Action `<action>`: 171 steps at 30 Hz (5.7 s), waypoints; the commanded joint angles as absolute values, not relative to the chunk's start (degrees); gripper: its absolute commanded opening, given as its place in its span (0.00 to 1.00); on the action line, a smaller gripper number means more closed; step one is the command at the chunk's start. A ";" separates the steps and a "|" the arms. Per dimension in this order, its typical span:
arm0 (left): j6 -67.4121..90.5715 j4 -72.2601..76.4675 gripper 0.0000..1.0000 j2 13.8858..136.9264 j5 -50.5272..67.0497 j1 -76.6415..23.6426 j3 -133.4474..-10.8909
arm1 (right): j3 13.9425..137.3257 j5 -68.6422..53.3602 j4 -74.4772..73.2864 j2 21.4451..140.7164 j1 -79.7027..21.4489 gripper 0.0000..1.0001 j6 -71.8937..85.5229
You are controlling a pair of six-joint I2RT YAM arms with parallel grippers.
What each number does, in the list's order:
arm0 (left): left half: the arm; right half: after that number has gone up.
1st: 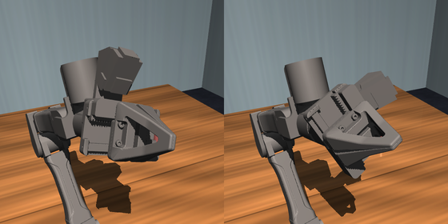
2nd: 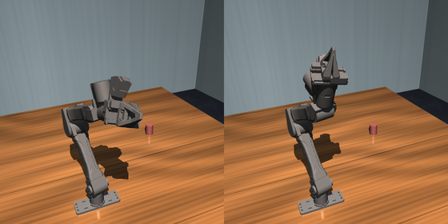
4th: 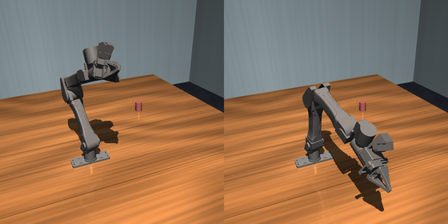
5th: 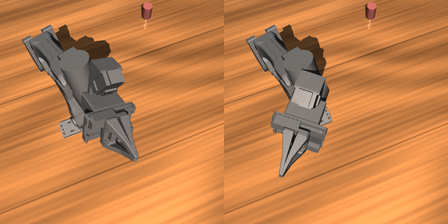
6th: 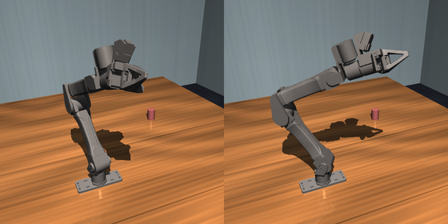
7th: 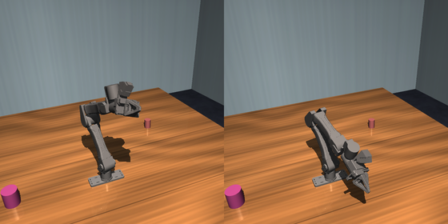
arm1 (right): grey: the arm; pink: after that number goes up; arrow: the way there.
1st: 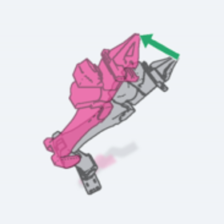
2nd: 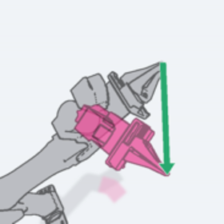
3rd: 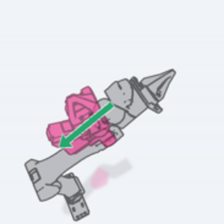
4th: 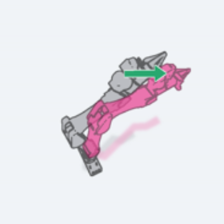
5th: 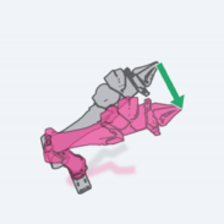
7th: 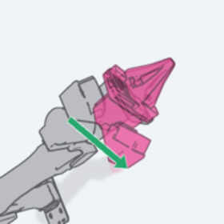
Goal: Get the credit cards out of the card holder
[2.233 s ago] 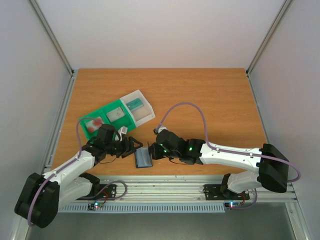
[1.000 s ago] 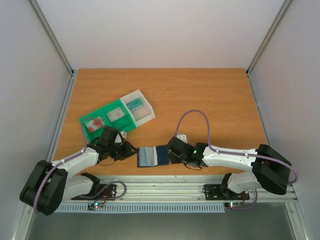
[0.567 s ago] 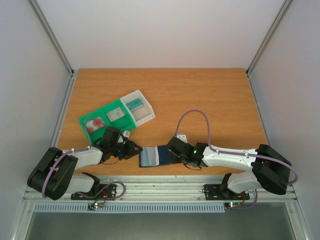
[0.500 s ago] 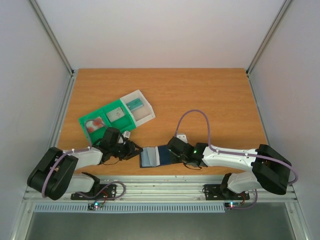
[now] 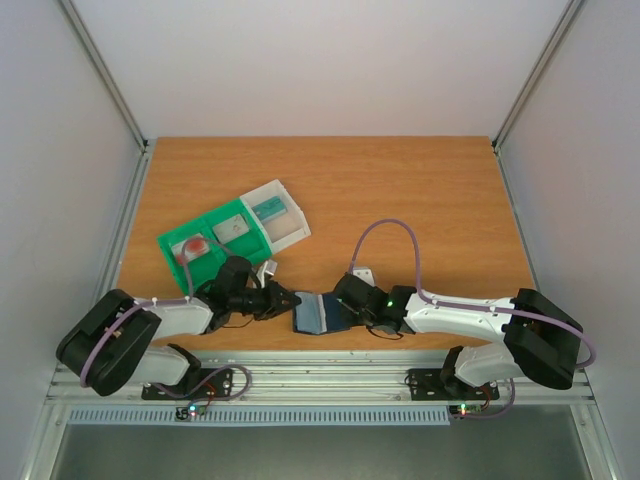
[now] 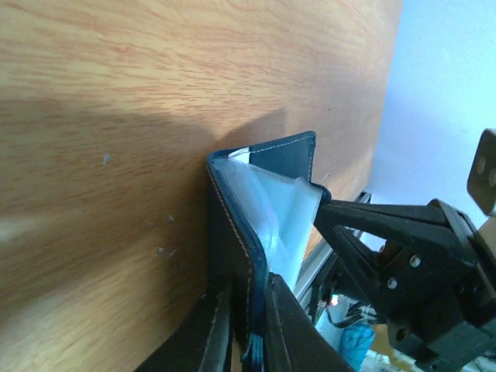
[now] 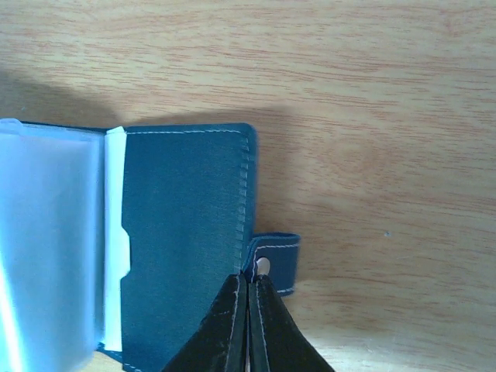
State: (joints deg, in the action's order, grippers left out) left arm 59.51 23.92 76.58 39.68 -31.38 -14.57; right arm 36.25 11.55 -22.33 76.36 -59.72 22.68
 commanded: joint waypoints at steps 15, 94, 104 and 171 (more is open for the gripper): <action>57.67 20.23 0.04 76.73 33.70 -36.84 -19.21 | 44.16 12.06 -35.40 68.39 -59.50 0.47 19.24; 55.75 13.78 0.14 70.77 35.42 -37.76 -18.88 | 48.03 -3.45 -23.91 88.20 -61.17 0.52 19.45; 56.69 15.73 0.01 70.71 36.04 -37.72 -18.33 | 45.79 1.87 -26.11 85.62 -61.19 0.41 20.74; 56.37 14.86 0.23 72.30 33.14 -37.81 -17.64 | 43.71 2.38 -23.87 81.77 -61.44 0.03 19.88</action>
State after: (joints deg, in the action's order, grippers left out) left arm 58.00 13.69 71.33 34.63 -37.65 -18.09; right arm 44.62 -1.02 -22.81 84.36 -61.12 20.56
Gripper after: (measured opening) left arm 0.222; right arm 0.074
